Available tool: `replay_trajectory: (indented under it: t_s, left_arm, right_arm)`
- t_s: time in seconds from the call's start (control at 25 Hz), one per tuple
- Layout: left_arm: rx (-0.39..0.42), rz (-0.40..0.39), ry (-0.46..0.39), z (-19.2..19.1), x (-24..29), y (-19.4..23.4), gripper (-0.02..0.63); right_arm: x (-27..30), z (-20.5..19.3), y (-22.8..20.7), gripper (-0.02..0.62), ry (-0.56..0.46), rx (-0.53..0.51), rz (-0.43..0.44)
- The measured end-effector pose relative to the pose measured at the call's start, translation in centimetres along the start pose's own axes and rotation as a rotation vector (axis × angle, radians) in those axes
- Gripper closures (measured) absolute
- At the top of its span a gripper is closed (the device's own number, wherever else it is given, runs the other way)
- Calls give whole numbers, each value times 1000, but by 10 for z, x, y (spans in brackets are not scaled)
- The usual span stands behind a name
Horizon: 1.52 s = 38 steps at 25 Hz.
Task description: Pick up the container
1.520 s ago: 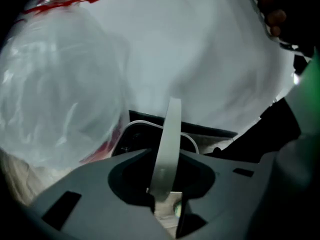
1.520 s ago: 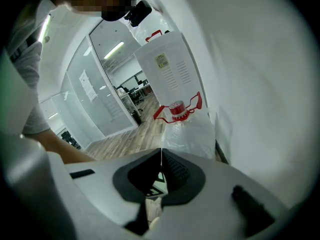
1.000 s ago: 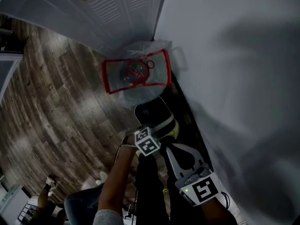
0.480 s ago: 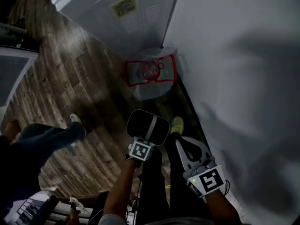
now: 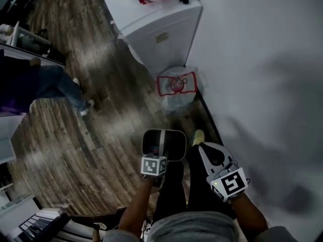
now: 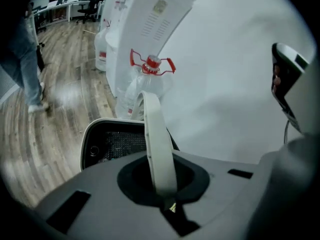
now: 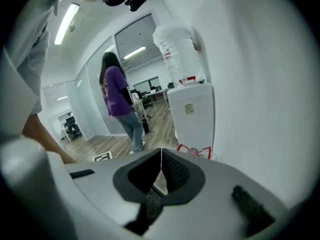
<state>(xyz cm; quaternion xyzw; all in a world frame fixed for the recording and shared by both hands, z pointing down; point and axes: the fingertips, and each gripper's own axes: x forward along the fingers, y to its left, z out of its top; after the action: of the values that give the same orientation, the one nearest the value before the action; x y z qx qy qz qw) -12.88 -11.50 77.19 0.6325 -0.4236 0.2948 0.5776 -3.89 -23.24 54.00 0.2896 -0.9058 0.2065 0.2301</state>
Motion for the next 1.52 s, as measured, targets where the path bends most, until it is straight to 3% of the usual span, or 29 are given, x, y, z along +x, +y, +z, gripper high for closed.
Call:
replay_trajectory:
  t_s: [0.28, 0.4, 0.68, 1.0, 1.28, 1.52]
  left_arm:
    - [-98, 0, -121, 22, -105, -19, 591]
    - [-144, -25, -139, 16, -136, -30, 591]
    - [-129, -19, -171, 16, -185, -34, 591]
    - [-214, -18, -242, 0, -227, -21, 589]
    - [-245, -20, -261, -20, -253, -14, 586]
    - [-300, -36, -270, -24, -255, -11, 584]
  right_arm:
    - [-44, 70, 12, 571, -59, -44, -34]
    - [-74, 89, 9, 569, -80, -9, -65]
    - [-134, 144, -4, 569, -153, 53, -106]
    - [-209, 169, 5, 569, -164, -74, -187]
    - [-268, 188, 17, 569, -78, -214, -265]
    - [-263, 183, 6, 571, -107, -205, -291]
